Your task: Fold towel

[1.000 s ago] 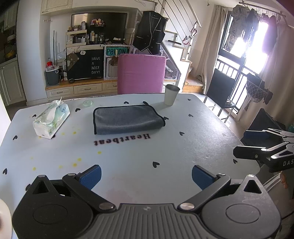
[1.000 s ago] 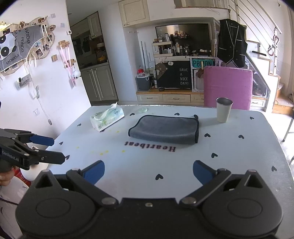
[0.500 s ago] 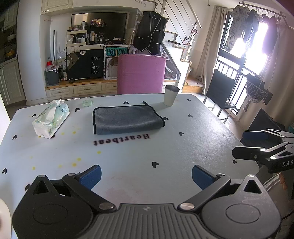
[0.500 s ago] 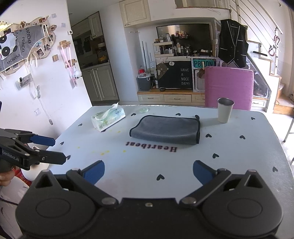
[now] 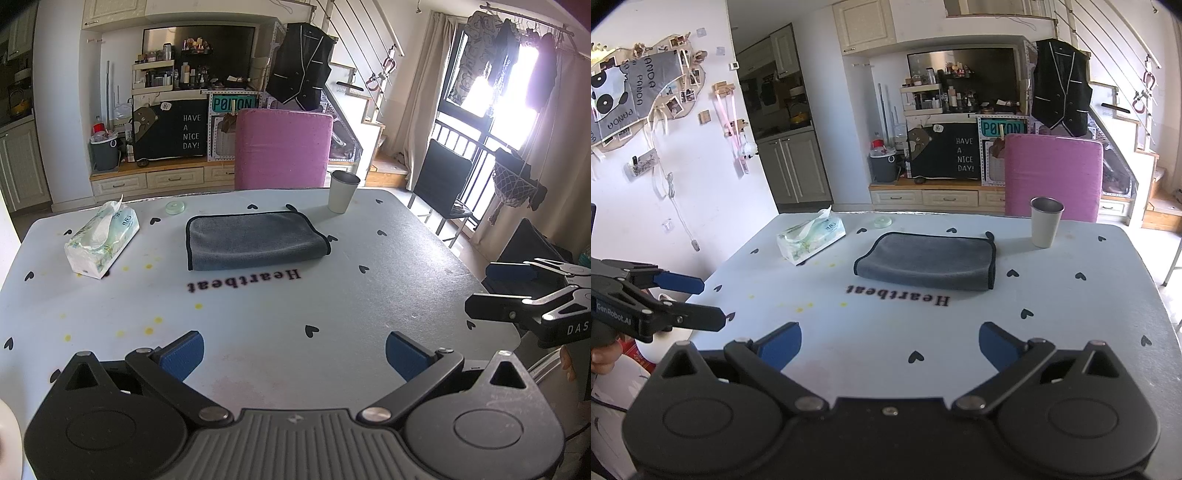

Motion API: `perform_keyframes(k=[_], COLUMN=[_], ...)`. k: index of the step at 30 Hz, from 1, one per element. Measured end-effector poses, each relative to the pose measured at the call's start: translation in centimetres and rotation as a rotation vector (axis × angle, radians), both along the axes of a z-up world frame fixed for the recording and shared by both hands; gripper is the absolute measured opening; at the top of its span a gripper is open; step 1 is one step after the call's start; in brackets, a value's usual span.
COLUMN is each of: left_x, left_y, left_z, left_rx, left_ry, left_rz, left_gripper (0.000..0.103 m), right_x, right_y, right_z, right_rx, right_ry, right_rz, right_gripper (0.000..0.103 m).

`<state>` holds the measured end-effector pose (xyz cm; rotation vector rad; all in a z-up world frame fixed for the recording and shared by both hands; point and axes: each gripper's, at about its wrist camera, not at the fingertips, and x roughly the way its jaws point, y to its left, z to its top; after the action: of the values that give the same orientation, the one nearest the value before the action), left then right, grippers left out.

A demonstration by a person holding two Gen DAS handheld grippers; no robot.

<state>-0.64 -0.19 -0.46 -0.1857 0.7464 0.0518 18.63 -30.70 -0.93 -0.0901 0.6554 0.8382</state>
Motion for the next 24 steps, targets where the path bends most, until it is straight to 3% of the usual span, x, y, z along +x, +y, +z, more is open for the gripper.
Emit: perform_keyframes(k=[24], left_x=[-0.11], left_y=[-0.04], left_z=[0.02], left_rx=[-0.001], left_ry=[0.000], left_rz=[0.003], left_gripper=[0.103], right_x=[-0.26], right_y=[0.25], right_z=[0.06], right_rx=[0.002], right_ry=[0.000], right_rz=[0.004], right_gripper=[0.102])
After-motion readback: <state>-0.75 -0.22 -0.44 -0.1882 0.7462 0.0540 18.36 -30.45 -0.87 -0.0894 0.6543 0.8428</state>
